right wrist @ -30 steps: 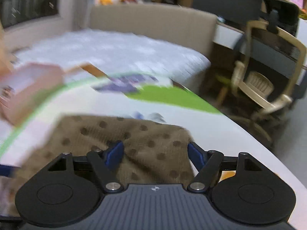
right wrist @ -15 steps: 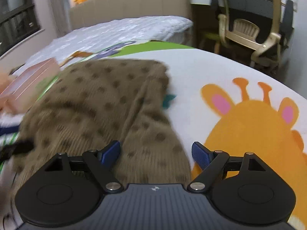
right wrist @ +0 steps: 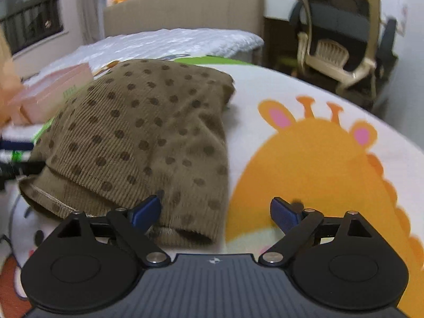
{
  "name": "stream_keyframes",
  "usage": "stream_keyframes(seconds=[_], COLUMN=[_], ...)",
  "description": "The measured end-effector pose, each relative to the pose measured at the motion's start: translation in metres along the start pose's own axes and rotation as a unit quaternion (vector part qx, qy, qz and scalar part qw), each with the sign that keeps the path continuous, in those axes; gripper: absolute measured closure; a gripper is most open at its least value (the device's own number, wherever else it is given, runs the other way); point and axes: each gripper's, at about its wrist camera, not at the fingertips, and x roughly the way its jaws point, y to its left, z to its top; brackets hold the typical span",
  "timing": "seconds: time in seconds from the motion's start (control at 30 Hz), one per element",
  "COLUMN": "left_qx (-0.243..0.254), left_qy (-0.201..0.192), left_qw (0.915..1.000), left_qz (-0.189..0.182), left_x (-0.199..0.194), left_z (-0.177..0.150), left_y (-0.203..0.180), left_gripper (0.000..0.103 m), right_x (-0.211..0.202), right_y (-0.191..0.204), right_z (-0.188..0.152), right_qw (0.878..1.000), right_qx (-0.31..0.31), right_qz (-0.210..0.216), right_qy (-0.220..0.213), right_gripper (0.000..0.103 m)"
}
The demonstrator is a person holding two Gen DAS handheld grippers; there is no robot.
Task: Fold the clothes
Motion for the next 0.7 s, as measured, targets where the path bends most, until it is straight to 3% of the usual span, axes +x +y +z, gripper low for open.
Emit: stream_keyframes(seconds=[0.1,0.13,0.17,0.4,0.5,0.6,0.7], left_qx=[-0.010,-0.019,-0.032,-0.125,-0.113,-0.064,-0.060], left_qy=[0.010,0.006,-0.001,-0.068,-0.086,-0.072,-0.042], left_qw=[0.9998,0.9997,0.9995,0.9896,0.9894,0.9952,0.9973], left_qz=[0.011,0.010,0.008,-0.021,-0.030,-0.016,-0.005], left_x=[-0.004,-0.010,-0.017,-0.061,-0.068,-0.066,-0.065], left_z=[-0.010,-0.015,-0.020,-0.062,-0.079,-0.087,-0.091], left_y=[0.000,0.000,-0.001,-0.039,-0.065,-0.088,-0.095], left_gripper=[0.003,0.003,0.003,0.002,0.001,0.001,0.001], right_x=[-0.014,-0.021,-0.029,-0.089,-0.106,-0.117,-0.121], right_y=[-0.005,-0.006,-0.006,-0.007,-0.004,0.002,0.009], right_z=[-0.015,-0.022,-0.028,-0.067,-0.082,-0.095,-0.099], right_qw=[1.000,1.000,1.000,0.995,0.991,0.986,0.983], right_qx=[0.010,0.008,0.006,0.006,-0.017,-0.047,-0.074], right_qz=[0.004,0.005,0.008,0.018,0.010,0.011,0.021], right_qy=[-0.004,-0.011,-0.022,-0.098,-0.135,-0.161,-0.167], right_gripper=[0.010,0.004,0.000,0.000,0.000,0.000,0.000])
